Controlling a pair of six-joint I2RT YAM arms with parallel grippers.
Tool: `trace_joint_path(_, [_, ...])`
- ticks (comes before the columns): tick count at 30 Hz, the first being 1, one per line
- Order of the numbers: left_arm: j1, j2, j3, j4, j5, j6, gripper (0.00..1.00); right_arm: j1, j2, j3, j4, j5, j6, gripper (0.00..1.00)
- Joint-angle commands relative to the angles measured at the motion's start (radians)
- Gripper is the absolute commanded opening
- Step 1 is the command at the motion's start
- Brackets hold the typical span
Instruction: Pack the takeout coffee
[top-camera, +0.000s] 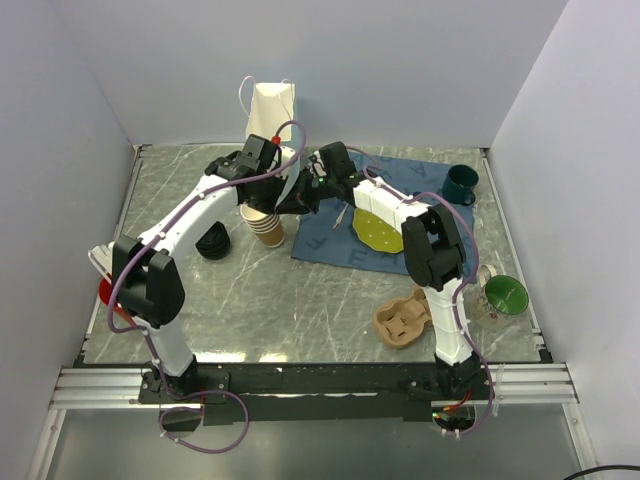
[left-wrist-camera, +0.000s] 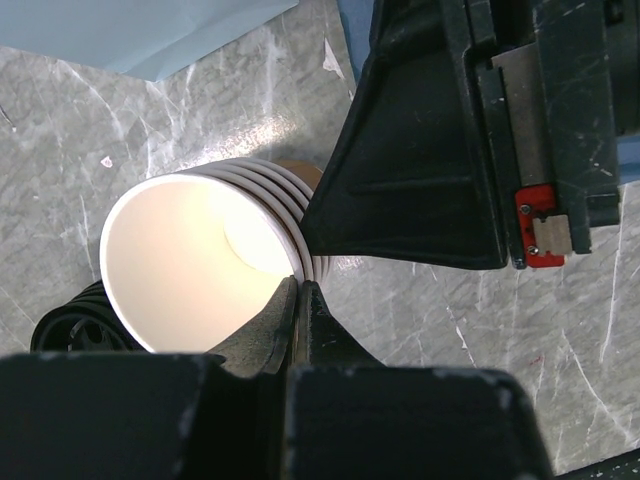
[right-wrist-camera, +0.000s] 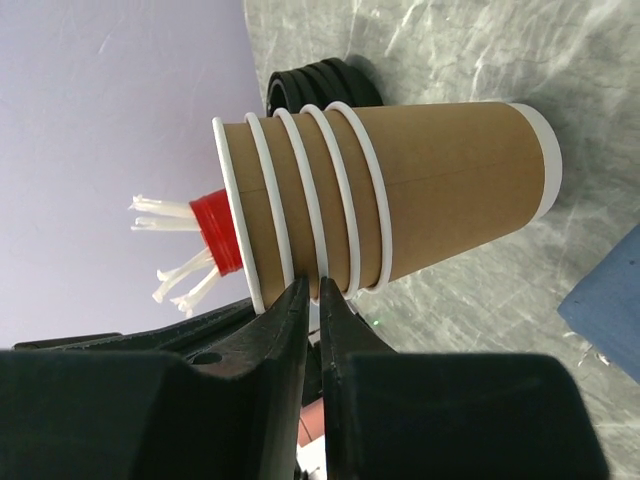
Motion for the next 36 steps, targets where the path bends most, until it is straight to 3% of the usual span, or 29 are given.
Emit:
trace_joint_path(1, [0.000, 0.003, 0.030, 0.043, 0.000, 0.008, 0.01, 0.002, -0.047, 0.037, 0.006, 0.031, 0.012, 0.16])
trace_joint_path(36, [0.001, 0.041, 0.080, 0.046, 0.032, 0.003, 0.01, 0.002, -0.006, 0.149, -0.132, 0.095, -0.049, 0.15])
